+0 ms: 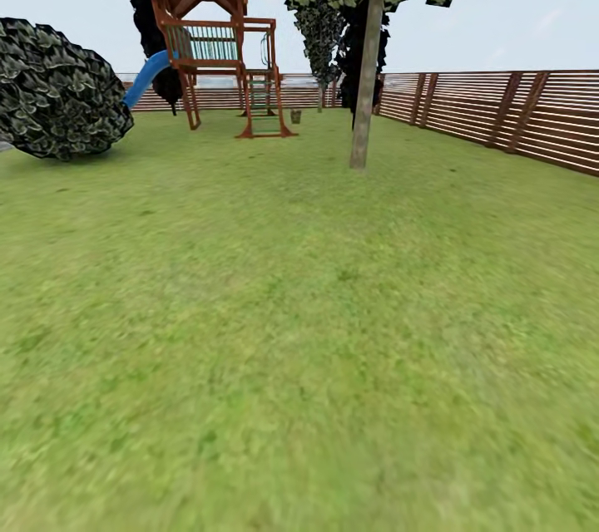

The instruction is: Take the three Easter eggs out of the wicker basket on the lawn in the garden, then place them on the lawn next to a single tree (choose any tree) so that all three eggs are next to the same tree and none are left in the basket.

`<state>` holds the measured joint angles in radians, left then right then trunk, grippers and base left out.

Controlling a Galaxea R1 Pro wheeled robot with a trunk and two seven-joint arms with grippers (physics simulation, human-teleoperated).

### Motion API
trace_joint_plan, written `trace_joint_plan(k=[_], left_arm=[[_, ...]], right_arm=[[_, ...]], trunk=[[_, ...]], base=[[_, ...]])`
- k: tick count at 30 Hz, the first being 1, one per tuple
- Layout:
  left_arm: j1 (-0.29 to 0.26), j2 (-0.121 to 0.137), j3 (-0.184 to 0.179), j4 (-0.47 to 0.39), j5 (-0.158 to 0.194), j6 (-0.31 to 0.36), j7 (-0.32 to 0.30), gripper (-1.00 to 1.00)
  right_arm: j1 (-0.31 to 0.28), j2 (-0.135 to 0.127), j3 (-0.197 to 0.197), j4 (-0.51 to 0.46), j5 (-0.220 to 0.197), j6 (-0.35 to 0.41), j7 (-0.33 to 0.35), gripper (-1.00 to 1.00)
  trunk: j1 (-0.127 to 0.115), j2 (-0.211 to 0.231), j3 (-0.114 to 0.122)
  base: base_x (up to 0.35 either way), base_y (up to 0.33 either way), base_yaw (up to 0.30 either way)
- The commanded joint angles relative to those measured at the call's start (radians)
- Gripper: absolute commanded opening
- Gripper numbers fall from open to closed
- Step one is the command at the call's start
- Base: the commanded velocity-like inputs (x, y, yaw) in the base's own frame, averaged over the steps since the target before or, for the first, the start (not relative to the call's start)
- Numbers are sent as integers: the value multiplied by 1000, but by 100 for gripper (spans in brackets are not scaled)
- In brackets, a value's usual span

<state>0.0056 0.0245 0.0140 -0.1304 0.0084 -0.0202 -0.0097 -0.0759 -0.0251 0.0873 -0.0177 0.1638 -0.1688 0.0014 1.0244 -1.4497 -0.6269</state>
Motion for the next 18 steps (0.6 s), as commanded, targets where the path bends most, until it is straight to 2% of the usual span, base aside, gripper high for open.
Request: trace_joint_plan(k=[1, 18], left_arm=[[1, 0, 1, -2, 1, -1, -1, 100], [1, 0, 1, -2, 1, -1, -1, 100]], right_arm=[[-1, 0, 8, 2, 0, -2, 0, 100], [-1, 1, 8, 5, -2, 2, 0, 100]], trunk=[[1, 0, -1], [1, 0, -1]], base=[[342, 0, 0], [342, 0, 0]])
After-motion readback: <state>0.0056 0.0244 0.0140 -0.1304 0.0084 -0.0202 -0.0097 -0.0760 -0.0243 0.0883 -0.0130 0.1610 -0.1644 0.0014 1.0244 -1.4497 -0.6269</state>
